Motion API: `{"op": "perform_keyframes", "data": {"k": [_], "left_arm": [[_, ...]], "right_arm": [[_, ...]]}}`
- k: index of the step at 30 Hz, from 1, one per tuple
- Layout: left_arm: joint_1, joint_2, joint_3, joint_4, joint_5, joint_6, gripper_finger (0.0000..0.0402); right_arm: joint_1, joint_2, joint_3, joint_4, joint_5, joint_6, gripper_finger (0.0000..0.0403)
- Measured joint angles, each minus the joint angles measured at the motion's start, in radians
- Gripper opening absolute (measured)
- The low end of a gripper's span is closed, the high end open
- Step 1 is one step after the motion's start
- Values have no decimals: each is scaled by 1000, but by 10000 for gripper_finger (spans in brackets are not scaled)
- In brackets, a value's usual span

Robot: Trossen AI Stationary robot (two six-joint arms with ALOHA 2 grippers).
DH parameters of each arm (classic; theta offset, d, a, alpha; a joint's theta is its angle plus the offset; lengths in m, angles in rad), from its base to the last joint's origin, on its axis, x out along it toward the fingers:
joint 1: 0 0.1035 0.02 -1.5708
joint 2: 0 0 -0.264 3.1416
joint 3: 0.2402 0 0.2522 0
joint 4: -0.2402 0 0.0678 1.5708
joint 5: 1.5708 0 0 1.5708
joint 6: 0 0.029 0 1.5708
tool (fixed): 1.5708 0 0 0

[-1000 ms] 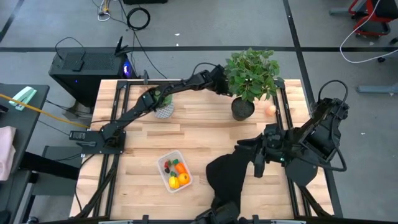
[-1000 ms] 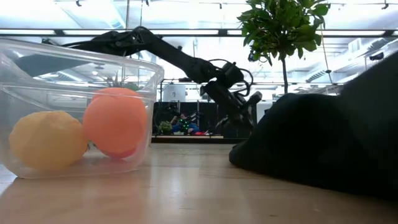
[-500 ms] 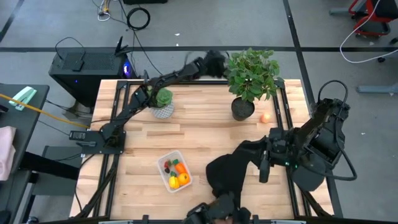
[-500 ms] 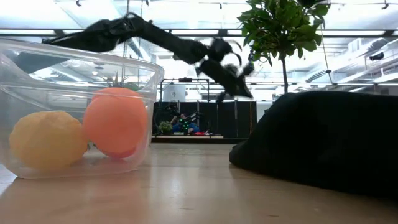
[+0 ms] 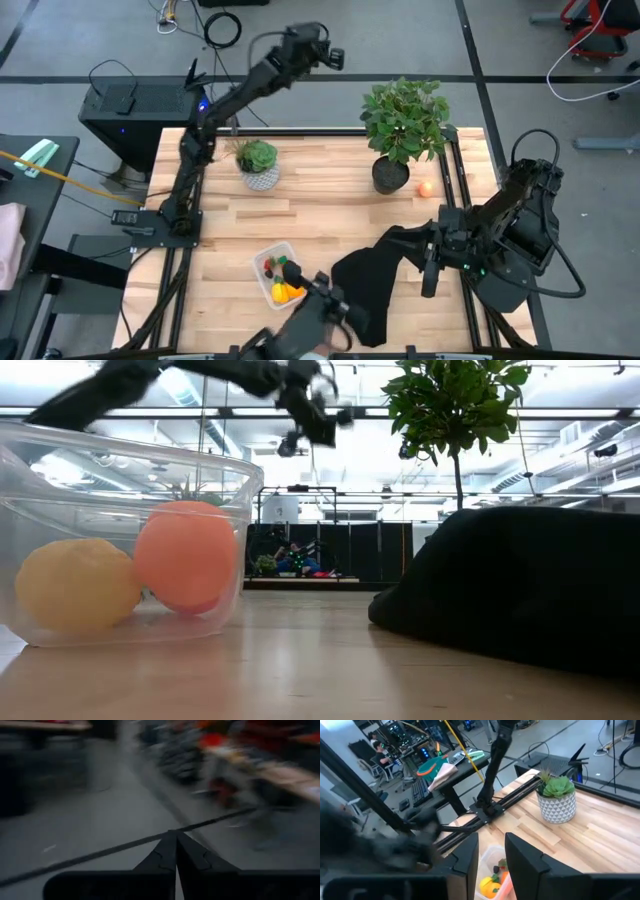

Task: Pick and placing Produce into tupperware
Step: Put the peach into the transparent bin

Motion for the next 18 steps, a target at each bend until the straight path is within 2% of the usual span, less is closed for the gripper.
{"op": "perform_keyframes", "data": {"k": [5,7,9,11,13,15,18], "left_arm": [[-11,-149,1,67,241,52,5],[-16,-203,1,115,368,62,6],[-23,-250,1,224,508,41,7],[-33,-286,2,386,605,-35,4],[-42,-303,3,586,631,-162,4],[-61,-301,0,811,596,-285,4],[-114,-299,-62,1163,420,-360,3]], "right_arm": [[0,0,0,0,2,-38,99],[5,0,0,0,3,-49,99],[9,0,0,0,10,-66,99],[9,0,0,0,16,-79,98],[9,-1,0,-1,18,-95,98],[8,-4,0,-1,19,-104,98],[8,-12,0,0,20,-120,97]]}}
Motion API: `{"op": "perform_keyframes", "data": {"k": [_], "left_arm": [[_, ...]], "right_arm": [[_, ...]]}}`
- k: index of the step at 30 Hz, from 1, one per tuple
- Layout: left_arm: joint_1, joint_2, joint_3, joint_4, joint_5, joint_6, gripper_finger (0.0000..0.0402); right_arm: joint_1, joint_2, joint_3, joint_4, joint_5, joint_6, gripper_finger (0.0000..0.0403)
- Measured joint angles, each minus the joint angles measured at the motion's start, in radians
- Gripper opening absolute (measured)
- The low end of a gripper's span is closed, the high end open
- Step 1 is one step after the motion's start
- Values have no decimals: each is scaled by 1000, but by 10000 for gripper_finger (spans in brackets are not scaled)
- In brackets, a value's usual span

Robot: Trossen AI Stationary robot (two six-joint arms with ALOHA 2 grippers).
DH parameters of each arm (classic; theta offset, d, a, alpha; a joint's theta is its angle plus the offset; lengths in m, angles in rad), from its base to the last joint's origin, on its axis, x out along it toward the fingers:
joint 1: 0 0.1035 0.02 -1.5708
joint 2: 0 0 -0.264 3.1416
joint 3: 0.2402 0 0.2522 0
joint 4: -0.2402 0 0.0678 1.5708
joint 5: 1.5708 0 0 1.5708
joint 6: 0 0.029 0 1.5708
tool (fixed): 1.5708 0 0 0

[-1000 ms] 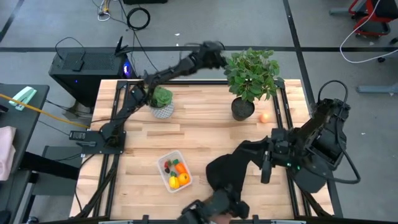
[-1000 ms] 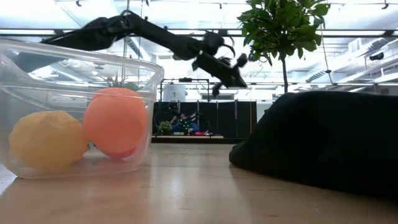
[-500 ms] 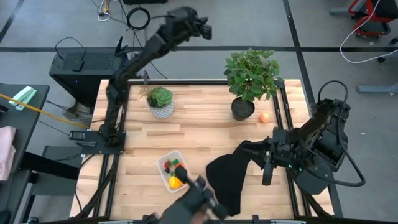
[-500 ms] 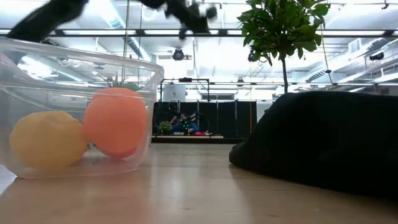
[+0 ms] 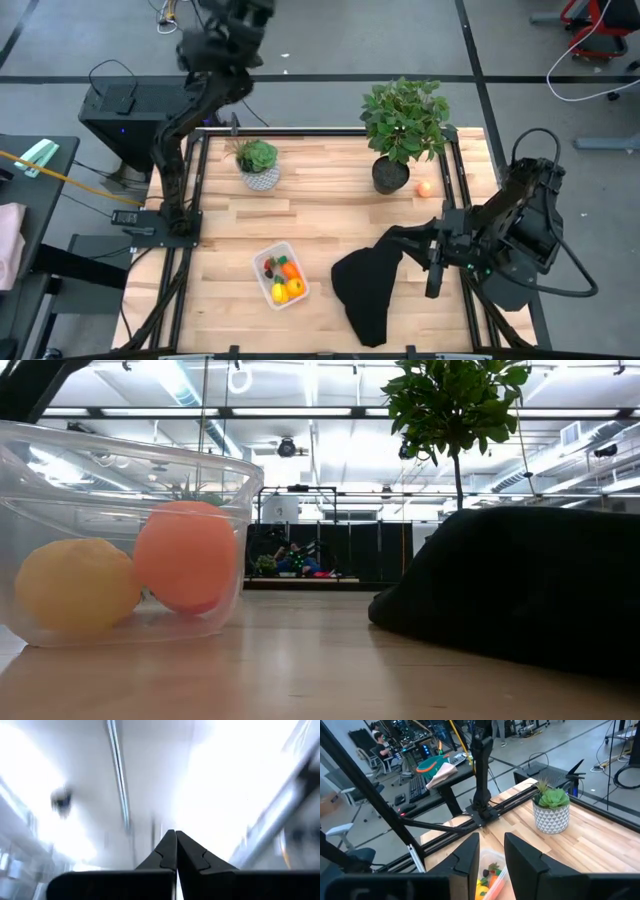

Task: Pick and placing Produce into tupperware
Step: Put the peach into the transparent bin

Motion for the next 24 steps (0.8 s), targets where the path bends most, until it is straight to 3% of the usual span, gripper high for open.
{"op": "perform_keyframes", "data": {"k": [3,7,11,14,18,24], "left_arm": [[-67,1,-81,249,-192,111,2],[-151,2,-203,371,-327,335,2],[-214,3,-380,497,-342,443,1],[-231,-56,-574,526,-305,417,1],[-179,-220,-870,473,-174,252,1],[-125,-539,-1263,463,-200,316,1]], "right_arm": [[0,-7,0,0,1,-2,96],[2,-9,0,0,0,0,96],[7,-9,0,0,-2,5,96],[17,-9,0,0,-2,8,95],[28,-13,0,0,-3,20,93],[33,-24,0,-1,-2,19,94]]}}
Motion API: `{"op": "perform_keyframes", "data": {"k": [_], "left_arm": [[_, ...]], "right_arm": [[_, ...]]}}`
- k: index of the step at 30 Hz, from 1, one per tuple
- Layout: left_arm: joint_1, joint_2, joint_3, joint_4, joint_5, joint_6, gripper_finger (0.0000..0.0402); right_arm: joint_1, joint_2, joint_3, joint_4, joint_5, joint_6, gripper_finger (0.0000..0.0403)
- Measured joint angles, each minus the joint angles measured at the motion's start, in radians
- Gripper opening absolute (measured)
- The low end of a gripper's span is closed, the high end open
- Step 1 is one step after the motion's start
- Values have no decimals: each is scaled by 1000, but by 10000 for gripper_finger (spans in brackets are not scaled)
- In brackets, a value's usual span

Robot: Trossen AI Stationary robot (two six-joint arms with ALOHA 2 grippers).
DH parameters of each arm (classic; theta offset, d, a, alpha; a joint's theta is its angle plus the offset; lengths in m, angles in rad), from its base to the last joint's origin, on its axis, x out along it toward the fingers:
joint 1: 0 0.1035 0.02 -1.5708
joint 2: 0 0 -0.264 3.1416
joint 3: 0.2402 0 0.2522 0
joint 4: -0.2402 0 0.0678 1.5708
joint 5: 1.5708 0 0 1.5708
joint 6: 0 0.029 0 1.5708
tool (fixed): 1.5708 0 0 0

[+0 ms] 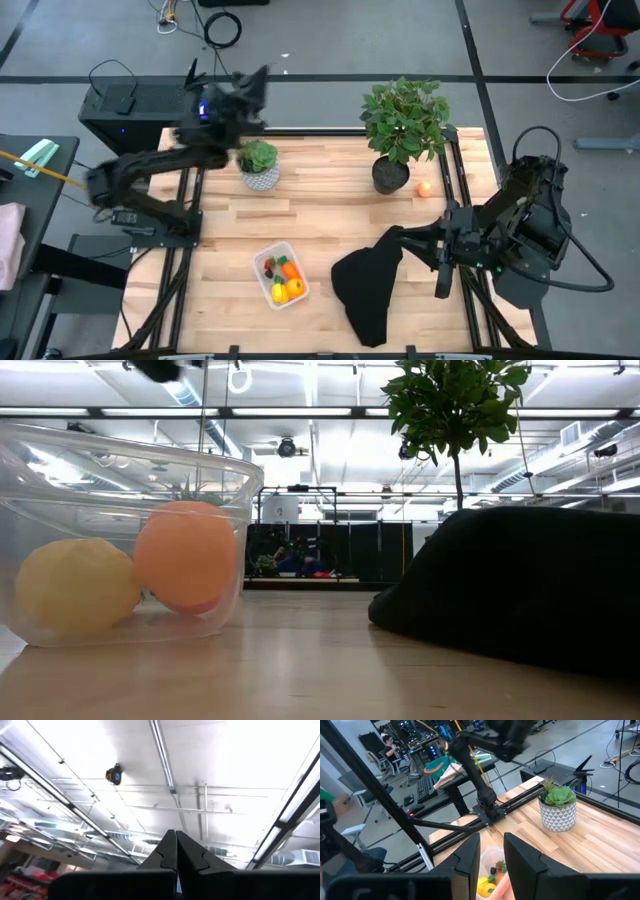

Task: Pick and placing Produce into tupperware
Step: Put the peach into the transparent bin

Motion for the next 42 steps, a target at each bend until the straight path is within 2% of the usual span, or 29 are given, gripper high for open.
{"op": "perform_keyframes", "data": {"k": [2,5,9,12,15,19,23,27,39,42], "left_arm": [[12,-121,-100,-59,-10,4,1],[10,-291,-217,-257,-10,32,0],[-26,-494,-319,-550,50,69,0],[-59,-611,-398,-692,83,67,0],[-100,-713,-493,-692,61,2,0],[-169,-839,-611,-687,-21,-57,0],[-233,-928,-672,-697,-63,31,0],[-279,-978,-708,-737,-31,75,0],[-357,-1077,-834,-756,-38,37,0],[-357,-1096,-888,-767,-45,-12,0]], "right_arm": [[-9,-3,0,0,0,-9,93],[-25,-3,0,-9,0,-14,91],[-48,-3,0,-23,0,-16,92],[-62,-3,0,-43,-3,-17,91],[-69,-3,0,-54,-4,-17,89],[-70,-3,0,-87,-8,19,89],[-71,-3,0,-134,0,78,88],[-78,-3,0,-143,3,92,86],[-83,-3,0,-143,4,116,84],[-73,-3,0,-170,3,142,84]]}}
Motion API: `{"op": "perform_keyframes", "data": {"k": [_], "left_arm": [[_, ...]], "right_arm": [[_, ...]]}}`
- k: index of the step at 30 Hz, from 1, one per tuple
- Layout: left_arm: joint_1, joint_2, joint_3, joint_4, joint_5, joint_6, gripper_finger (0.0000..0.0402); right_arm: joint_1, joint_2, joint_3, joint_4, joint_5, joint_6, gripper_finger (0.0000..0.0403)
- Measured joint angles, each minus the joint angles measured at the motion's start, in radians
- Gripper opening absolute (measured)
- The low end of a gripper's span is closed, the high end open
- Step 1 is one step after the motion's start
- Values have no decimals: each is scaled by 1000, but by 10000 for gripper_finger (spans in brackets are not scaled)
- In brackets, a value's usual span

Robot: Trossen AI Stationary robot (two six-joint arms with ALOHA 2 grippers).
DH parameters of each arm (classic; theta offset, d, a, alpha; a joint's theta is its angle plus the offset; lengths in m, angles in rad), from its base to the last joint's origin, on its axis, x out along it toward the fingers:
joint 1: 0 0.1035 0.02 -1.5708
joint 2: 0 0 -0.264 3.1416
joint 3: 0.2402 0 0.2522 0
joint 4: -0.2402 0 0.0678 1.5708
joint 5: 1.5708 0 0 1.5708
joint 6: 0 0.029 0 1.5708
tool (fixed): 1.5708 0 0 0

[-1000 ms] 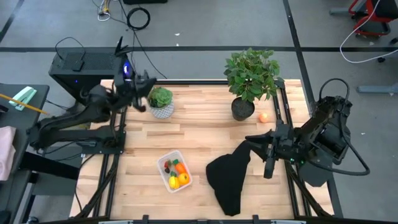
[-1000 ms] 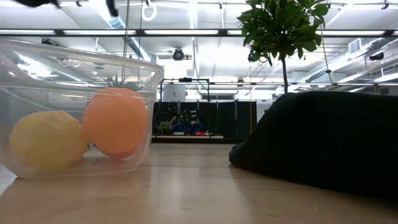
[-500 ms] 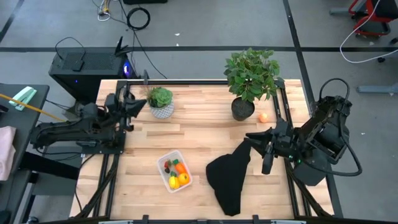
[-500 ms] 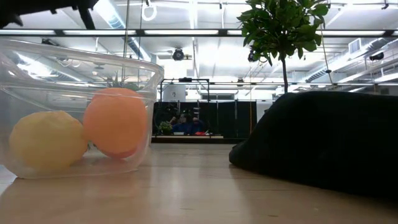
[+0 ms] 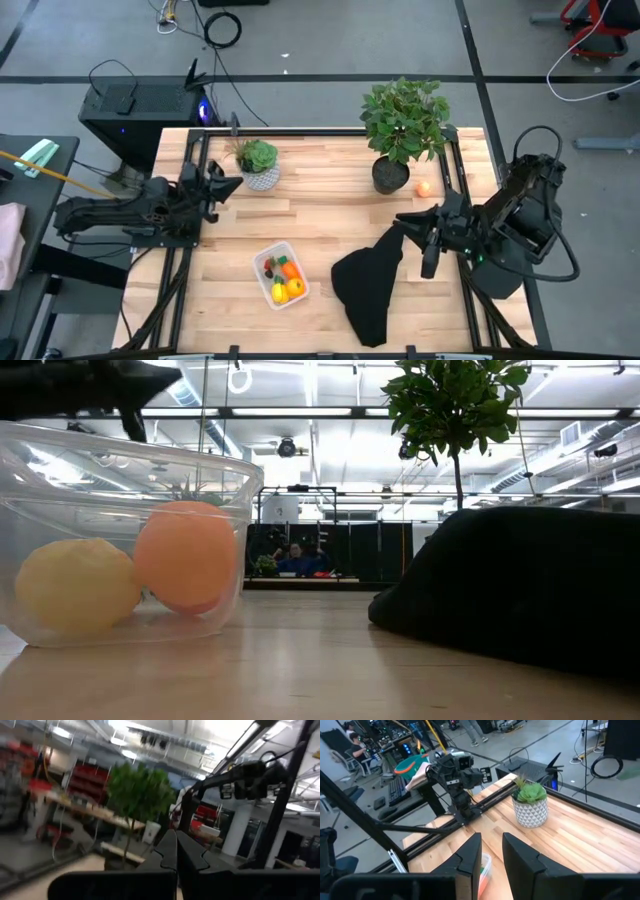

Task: Pick and placing Produce into tupperware
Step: Put the peach into the transparent bin

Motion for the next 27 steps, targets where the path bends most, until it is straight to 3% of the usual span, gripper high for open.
{"op": "perform_keyframes", "data": {"k": [4,9,12,16,21,23,27], "left_arm": [[0,-19,-39,9,-11,-85,0],[2,-18,-39,49,-16,-78,0],[2,-16,-39,45,-20,-78,2],[2,-15,-39,46,-22,-78,1],[2,-15,-39,44,-42,-79,4],[2,-15,-39,46,-53,-79,5],[2,-15,-39,48,-57,-85,3]], "right_arm": [[44,0,0,-116,4,131,84],[147,0,-1,-336,45,413,80],[197,-19,-35,-335,19,451,77],[210,-50,-86,-331,-152,490,70],[182,-93,-255,-330,-384,547,60],[186,-130,-328,-331,-381,605,56],[249,-258,-445,-331,-222,704,47]]}}
